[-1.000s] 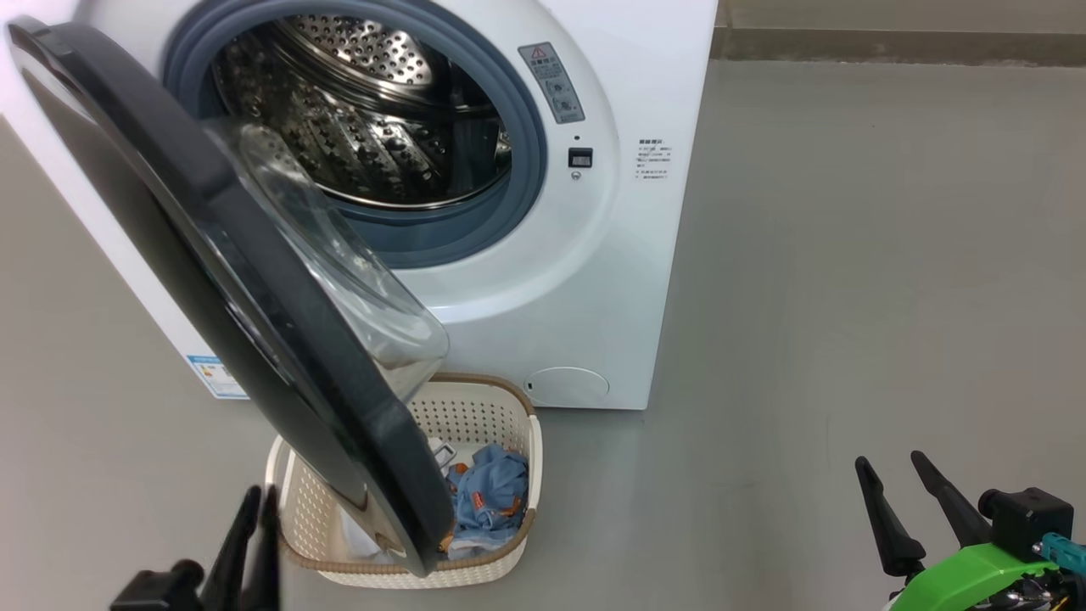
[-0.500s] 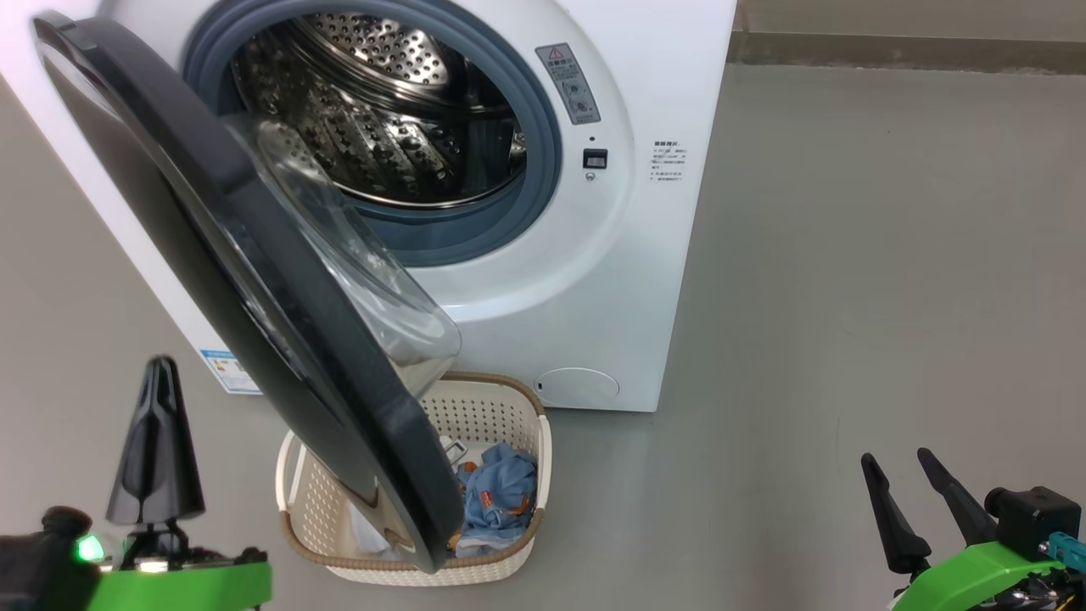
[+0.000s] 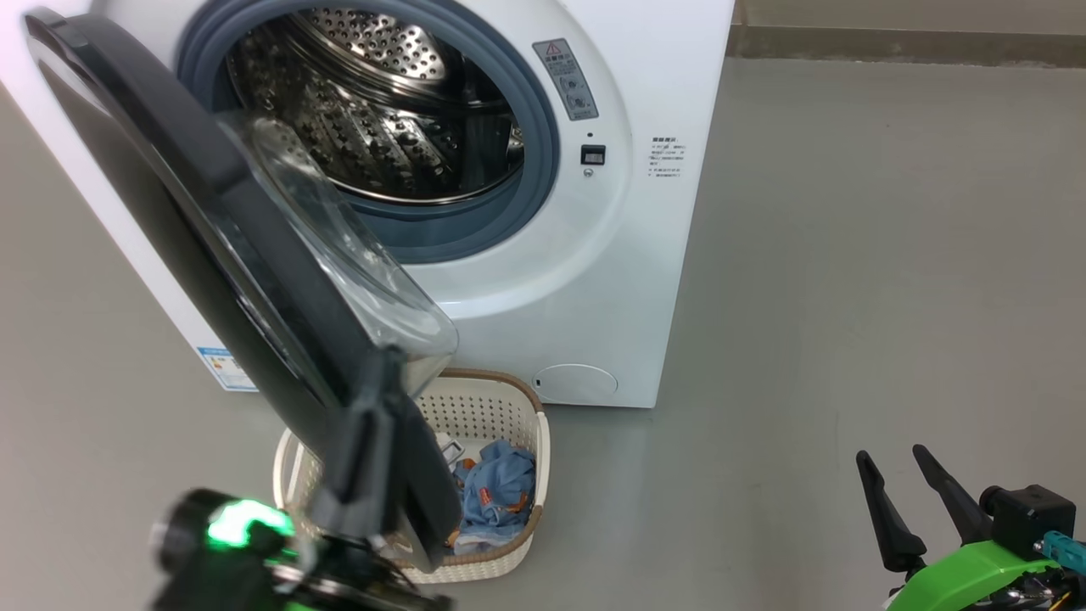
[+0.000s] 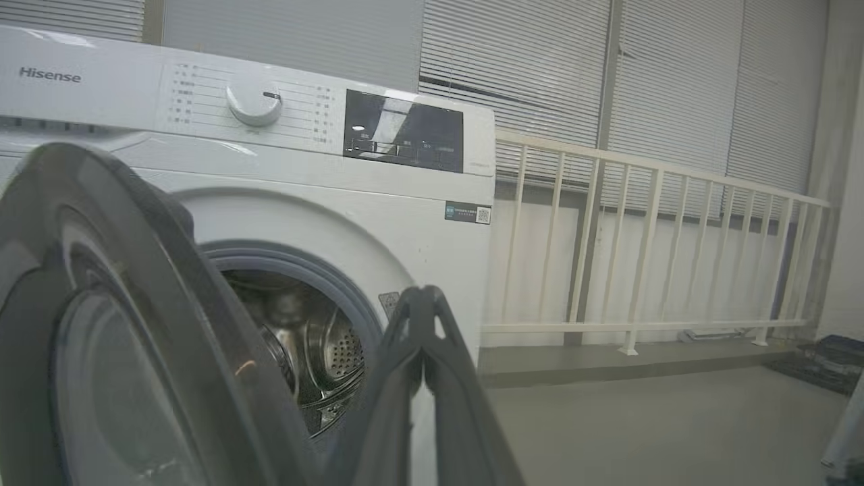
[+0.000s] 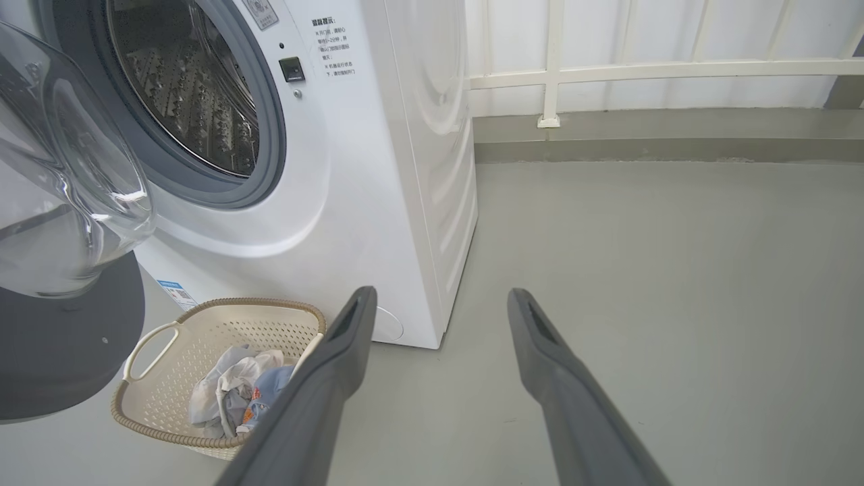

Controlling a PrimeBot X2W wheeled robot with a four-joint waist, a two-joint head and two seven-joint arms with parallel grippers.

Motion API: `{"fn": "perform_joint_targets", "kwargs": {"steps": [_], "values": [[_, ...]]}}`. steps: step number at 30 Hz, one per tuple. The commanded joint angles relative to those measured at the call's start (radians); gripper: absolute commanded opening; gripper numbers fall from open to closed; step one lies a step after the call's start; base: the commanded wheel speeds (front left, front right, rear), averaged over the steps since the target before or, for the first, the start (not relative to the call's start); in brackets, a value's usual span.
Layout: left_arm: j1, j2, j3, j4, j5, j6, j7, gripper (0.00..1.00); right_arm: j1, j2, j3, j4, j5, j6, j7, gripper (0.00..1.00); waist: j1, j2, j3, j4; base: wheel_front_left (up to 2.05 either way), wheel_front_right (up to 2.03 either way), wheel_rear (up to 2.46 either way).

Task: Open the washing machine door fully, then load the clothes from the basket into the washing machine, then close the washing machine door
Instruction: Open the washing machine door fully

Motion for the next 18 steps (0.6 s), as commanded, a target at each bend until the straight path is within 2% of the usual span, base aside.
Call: {"fn": "perform_joint_targets", "kwargs": {"steps": [1,8,18], "values": [[-0.019,0.005,-0.001,-0.004,-0.017,0.012,0.005,0.00,0.008,-0.013,0.023,-0.026,-0.006,0.002,-0.012,1.00,0.0000,0.0000,0.001,-0.002,0.00,0.00,0.00],[-0.026,0.005,-0.105,0.171,-0.106,0.016,-0.003,0.00,0.003,-0.012,0.032,-0.029,-0.006,0.002,-0.012,1.00,0.0000,0.0000,0.007,-0.002,0.00,0.00,0.00],[-0.068,0.005,-0.136,0.391,-0.178,0.014,-0.042,0.00,0.000,-0.013,0.035,-0.031,-0.004,0.002,-0.012,1.00,0.0000,0.0000,0.010,0.000,0.00,0.00,0.00]]}}
